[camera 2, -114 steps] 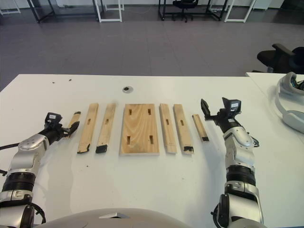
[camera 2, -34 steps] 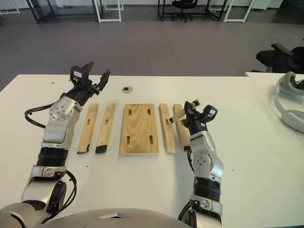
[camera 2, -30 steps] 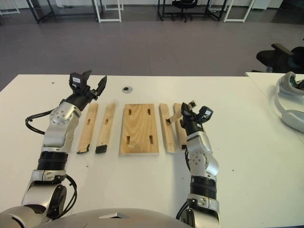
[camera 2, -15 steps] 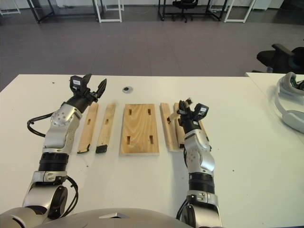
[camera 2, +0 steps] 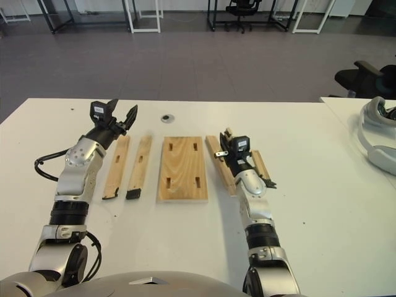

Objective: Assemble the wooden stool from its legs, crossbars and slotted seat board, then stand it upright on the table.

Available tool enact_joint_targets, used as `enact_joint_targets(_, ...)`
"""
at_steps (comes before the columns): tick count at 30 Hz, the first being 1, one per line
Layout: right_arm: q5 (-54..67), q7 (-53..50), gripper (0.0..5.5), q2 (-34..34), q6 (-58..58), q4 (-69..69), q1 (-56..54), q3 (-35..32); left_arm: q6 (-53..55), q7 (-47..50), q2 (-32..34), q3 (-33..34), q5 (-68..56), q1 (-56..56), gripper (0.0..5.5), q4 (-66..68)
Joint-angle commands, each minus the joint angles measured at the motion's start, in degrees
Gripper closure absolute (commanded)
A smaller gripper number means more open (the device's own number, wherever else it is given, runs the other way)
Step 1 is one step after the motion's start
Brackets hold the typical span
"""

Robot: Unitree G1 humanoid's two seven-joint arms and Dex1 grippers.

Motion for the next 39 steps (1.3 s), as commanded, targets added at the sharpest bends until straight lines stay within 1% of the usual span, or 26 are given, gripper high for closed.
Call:
enact_joint_targets(1, -0.6, -0.3, 5.09, -1.0, 5.8, 2.9, 4.1, -0.8, 0.8, 0.3, -0.1, -0.2, -0.2, 0.4, 2.18, 0.4)
enact_joint_targets(2, 0.0, -0.2, 5.09, -1.0, 5.6, 1.0, 3.5, -1.1, 0.8, 0.4, -0.1, -0.1, -0.2, 0.3, 2.18, 0.5)
enact_joint_targets(3, 0.8, 0.2, 4.72, -1.0, 5.8, -1.2, 2.9, -1.3, 0.7, 0.5, -0.1, -0.1, -0.2, 0.3, 2.18, 0.5)
enact_joint_targets(4, 1.1, 0.4, 4.46, -1.1, 6.3, -2.9, 2.5, -1.4, 0.6, 0.5, -0.1, -0.1, -0.1, 0.3, 2.18, 0.5)
enact_joint_targets(8, 1.2, 0.5, 3.80, -1.6, 10.3, -6.9, 2.0, -2.1, 0.4, 0.8, -0.2, -0.1, -0.1, 0.2, 2.18, 0.4)
enact_joint_targets(9, 0.7, 0.4, 3.53, -2.4, 12.6, -8.1, 2.5, -1.9, 0.3, 0.9, -0.2, 0.0, -0.1, 0.0, 2.18, 0.4)
enact_joint_targets(10, 0.2, 0.6, 3.40, -3.5, 15.8, -9.8, 3.2, -1.5, 0.3, 1.0, -0.2, 0.1, -0.1, -0.3, 2.18, 0.5)
enact_joint_targets(12, -0.3, 1.5, 2.98, -5.8, 22.8, -13.3, 4.8, -0.4, 0.3, 1.1, -0.1, 0.2, -0.1, -0.5, 2.18, 0.4)
enact_joint_targets(16, 1.9, 3.1, 2.24, -8.4, 35.8, -21.4, 7.5, -0.2, 0.7, 1.5, -0.3, 0.0, 0.1, 0.4, 2.18, -0.9)
enact_joint_targets(20, 2.7, 3.8, 1.54, -9.5, 42.6, -27.3, 8.1, 0.6, 0.9, 1.8, -0.6, -0.5, 0.4, 1.1, 2.18, -1.6)
enact_joint_targets(29, 2.8, 1.4, 1.49, -8.1, 52.7, -29.8, 7.9, 1.1, 1.1, 2.4, -0.9, -0.7, 0.8, 1.5, 2.18, -1.7)
enact_joint_targets(35, 0.9, 2.7, 1.49, -9.8, 52.1, -31.3, 8.4, 4.3, 1.2, 2.8, -0.9, -1.0, 0.8, 1.9, 2.18, -1.7)
enact_joint_targets(39, -0.5, 1.5, 1.49, -10.4, 54.7, -30.4, 8.7, 4.9, 1.2, 2.8, -1.1, -1.1, 0.9, 2.0, 2.18, -1.6)
